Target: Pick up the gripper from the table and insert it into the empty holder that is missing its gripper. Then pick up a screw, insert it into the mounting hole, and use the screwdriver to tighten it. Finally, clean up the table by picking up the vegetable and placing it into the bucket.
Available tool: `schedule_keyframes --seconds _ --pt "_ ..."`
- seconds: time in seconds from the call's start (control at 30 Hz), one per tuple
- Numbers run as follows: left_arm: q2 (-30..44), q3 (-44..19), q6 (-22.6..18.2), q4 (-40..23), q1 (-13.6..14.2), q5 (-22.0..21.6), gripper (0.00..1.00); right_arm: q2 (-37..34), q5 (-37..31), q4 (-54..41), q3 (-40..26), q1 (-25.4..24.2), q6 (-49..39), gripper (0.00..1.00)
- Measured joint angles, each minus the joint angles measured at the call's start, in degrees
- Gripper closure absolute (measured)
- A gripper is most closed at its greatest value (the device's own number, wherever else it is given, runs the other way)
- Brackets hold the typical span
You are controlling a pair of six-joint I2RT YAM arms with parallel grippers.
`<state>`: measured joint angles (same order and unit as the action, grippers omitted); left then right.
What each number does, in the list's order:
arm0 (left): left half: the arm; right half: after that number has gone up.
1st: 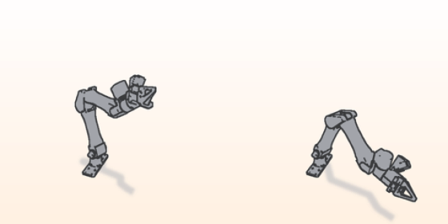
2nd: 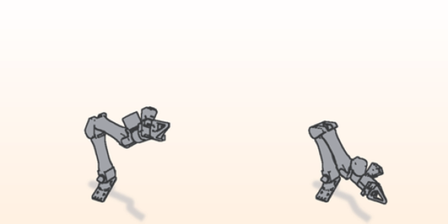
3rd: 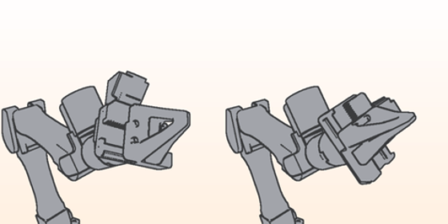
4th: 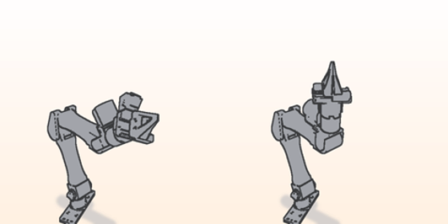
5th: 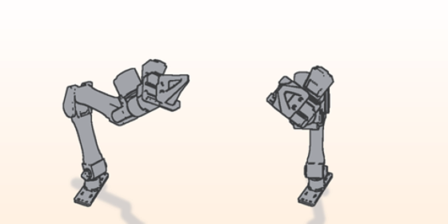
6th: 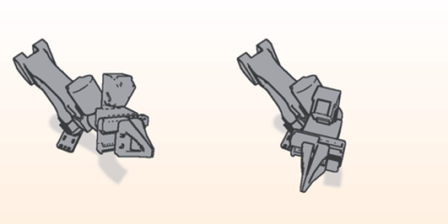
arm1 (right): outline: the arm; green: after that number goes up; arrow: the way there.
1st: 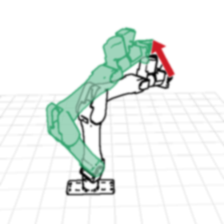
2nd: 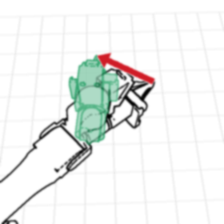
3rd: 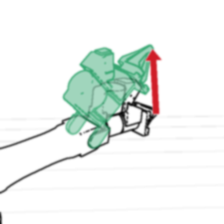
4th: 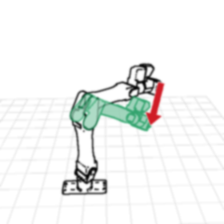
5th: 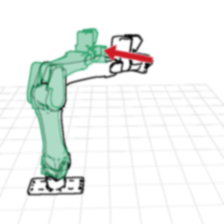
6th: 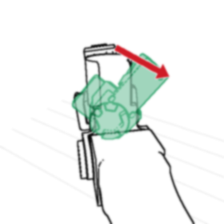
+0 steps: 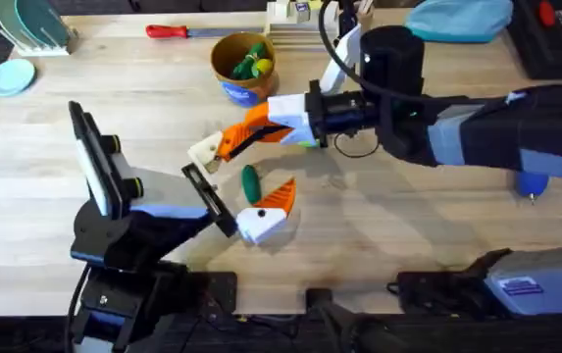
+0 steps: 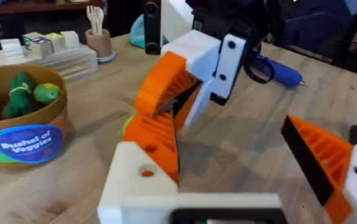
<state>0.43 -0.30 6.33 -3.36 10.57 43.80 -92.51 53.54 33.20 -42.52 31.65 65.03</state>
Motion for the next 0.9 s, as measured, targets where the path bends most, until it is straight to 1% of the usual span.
schedule_keyframes --seconds 0.2,0.33,0.5,0.7,0.9 --pt "0.0 0.0 0.4 0.32 0.0 -4.88 0.008 -0.09 -7.11 1.75 0.0 4.46 3.24 0.994" --pt "0.0 0.02 1.08 0.67 -0.03 -6.91 0.008 -0.07 -13.21 3.08 0.0 8.73 4.02 0.995" --pt "0.0 0.04 1.48 0.84 -0.52 -9.09 0.008 0.04 -20.0 3.98 0.0 11.44 3.98 0.995" --pt "0.0 0.04 1.73 0.83 -0.6 -9.59 0.008 0.04 -21.66 4.1 -0.01 12.03 3.08 0.995" --pt "0.0 0.04 1.97 0.99 -0.59 -9.1 0.008 0.02 -19.37 4.02 0.0 11.3 -1.71 0.995"
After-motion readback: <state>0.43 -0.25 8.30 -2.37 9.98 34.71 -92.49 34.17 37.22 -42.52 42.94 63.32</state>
